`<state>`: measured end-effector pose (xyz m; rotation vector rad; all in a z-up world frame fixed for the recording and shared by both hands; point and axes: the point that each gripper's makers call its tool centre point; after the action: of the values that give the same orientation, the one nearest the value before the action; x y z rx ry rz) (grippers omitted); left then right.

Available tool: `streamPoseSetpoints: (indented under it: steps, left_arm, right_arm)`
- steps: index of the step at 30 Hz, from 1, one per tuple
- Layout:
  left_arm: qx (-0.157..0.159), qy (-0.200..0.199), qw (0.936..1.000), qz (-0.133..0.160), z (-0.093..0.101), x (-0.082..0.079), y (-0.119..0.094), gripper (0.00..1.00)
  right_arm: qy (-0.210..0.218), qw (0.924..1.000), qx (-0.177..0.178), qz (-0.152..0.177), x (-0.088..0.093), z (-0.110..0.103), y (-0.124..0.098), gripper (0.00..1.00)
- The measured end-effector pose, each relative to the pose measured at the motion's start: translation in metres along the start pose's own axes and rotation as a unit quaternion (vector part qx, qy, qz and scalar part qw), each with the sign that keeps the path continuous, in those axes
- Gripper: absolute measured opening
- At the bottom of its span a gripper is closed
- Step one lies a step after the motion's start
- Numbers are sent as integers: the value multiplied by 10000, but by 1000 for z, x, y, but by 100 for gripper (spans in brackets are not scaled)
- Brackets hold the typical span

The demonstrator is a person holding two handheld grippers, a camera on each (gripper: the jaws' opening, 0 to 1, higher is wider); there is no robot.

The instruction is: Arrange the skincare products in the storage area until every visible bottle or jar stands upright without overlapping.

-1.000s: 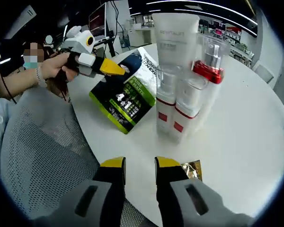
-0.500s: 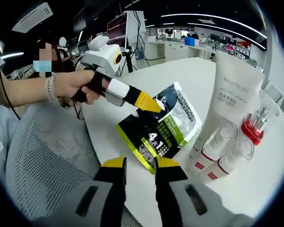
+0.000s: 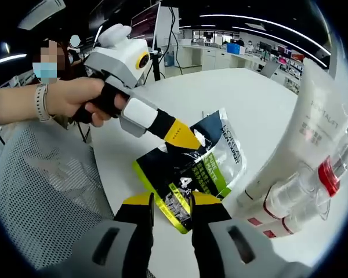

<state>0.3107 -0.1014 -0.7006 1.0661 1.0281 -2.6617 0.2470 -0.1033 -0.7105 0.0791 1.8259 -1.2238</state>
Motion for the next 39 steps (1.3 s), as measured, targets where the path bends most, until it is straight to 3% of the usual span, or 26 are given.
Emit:
streamPoseSetpoints:
  steps: [10,39]
  left_arm:
    - [-179,150,9997,-12,-5,3,2,0]
    - [-585,444,9971,-181,-20,18,12,3]
  right_arm:
    - [64,9999,50,-139,9,5,11,25]
    - [324,9991,36,-269,30,9,14,23]
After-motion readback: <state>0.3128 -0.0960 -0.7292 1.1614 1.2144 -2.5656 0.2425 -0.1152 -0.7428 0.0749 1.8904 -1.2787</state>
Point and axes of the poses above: the point that each gripper's makers call its tool centre point, and the gripper's own axes: y roughly forward along the fingers, z roughly to its right, x roughly out of its underside, and after that the axes turned 8 degrees about -x, right-handed
